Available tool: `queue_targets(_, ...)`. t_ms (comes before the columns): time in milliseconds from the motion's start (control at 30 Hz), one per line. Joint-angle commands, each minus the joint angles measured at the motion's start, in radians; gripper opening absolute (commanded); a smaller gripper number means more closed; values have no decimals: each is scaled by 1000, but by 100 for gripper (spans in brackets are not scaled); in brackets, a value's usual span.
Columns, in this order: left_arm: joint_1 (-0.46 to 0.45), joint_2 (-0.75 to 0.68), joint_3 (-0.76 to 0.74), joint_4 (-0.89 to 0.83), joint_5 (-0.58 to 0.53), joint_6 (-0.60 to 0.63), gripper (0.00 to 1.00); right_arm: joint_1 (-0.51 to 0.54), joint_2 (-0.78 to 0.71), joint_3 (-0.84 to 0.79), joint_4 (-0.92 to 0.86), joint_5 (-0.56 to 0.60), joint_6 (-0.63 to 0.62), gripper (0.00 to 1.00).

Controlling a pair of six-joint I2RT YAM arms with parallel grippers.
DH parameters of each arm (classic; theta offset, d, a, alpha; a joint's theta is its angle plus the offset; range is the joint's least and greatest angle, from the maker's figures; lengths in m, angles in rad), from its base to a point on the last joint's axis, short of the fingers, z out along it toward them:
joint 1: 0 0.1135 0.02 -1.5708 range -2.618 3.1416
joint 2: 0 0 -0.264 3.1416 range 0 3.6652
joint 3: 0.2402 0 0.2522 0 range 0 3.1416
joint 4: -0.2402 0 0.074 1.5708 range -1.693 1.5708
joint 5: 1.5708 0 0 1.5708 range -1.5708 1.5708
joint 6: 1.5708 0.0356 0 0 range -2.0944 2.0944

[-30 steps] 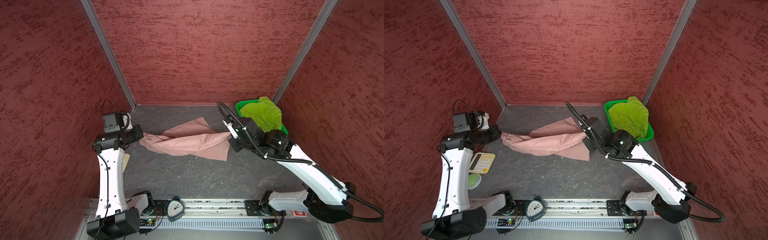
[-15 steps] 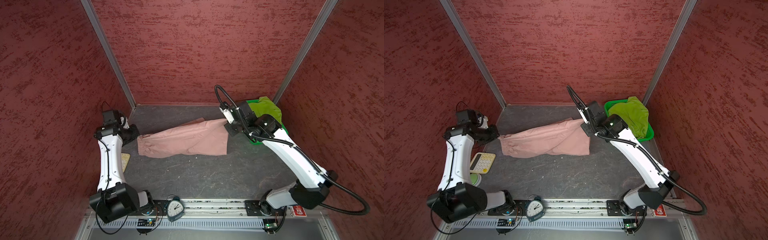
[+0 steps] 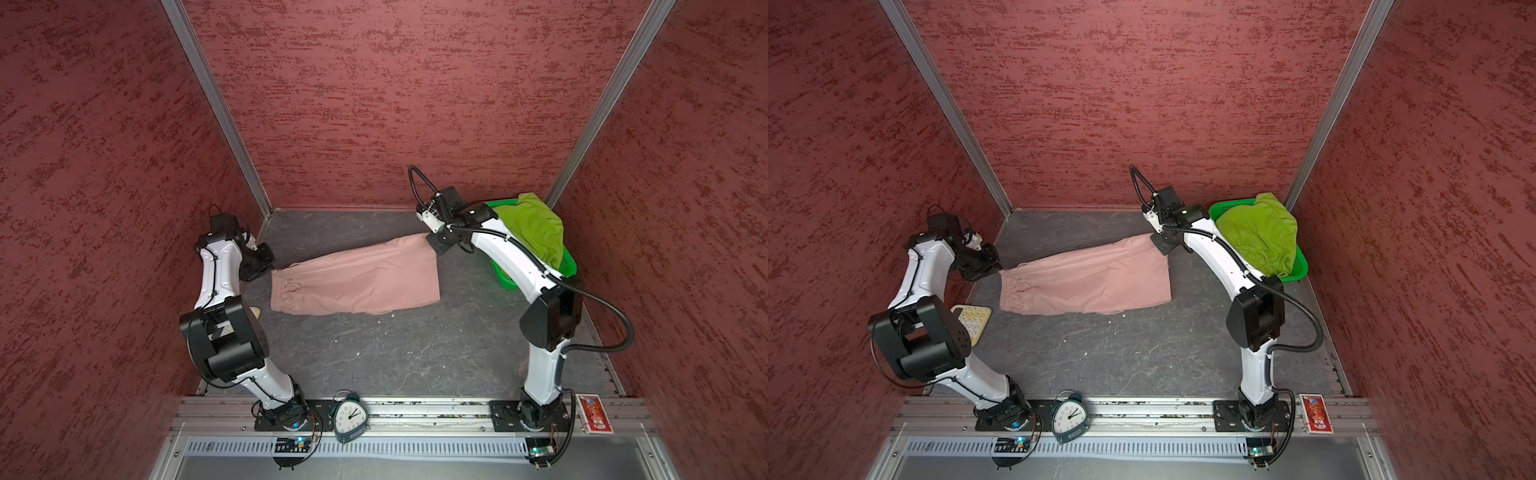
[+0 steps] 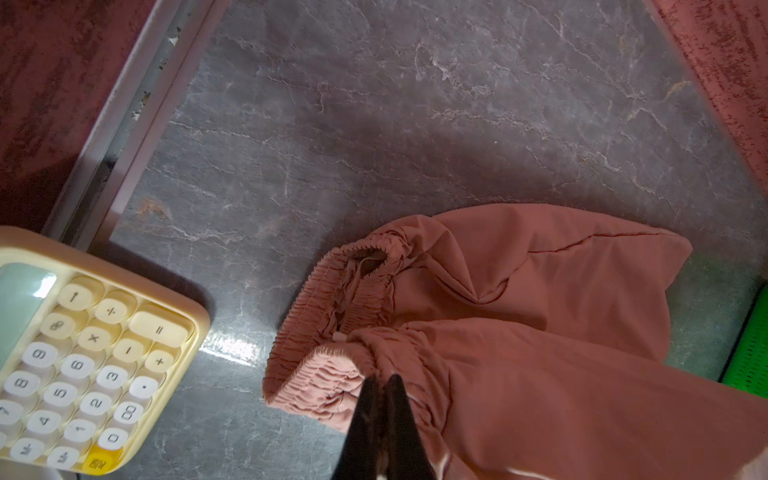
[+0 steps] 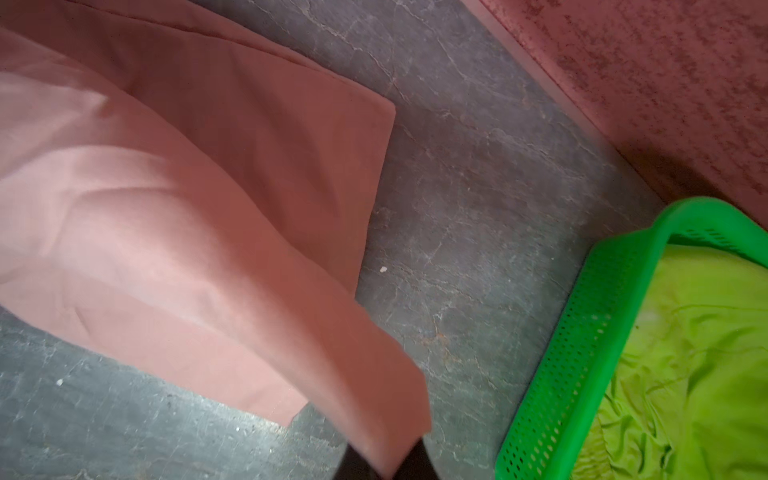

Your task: Fold and stack the shorts

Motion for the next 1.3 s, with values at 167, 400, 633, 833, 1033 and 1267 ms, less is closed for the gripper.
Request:
queue_targets(167,33,127,91,66,11,-56,3,-32,191,178,28,-94,-55,0)
queue_targets(400,22,196,103,152,-8,-95,87,-45,335,302,116,-165,37,46)
queue_targets(633,26,146,115,212,-39,-121,99,-51,210,131,244,-252,130,71)
queue_targets(833,-25,-9,-27,275,22,-158,99,-79,-59,-436,470,-332,314,83)
queue_targets(1033,-77,-156,-186,311,88,-175,99,-80,-172,-734,639,-407,432,88)
queue_targets(1267,-94,-227,-241,303,89,-174,100,-84,-98,-777,754,-467,482,90)
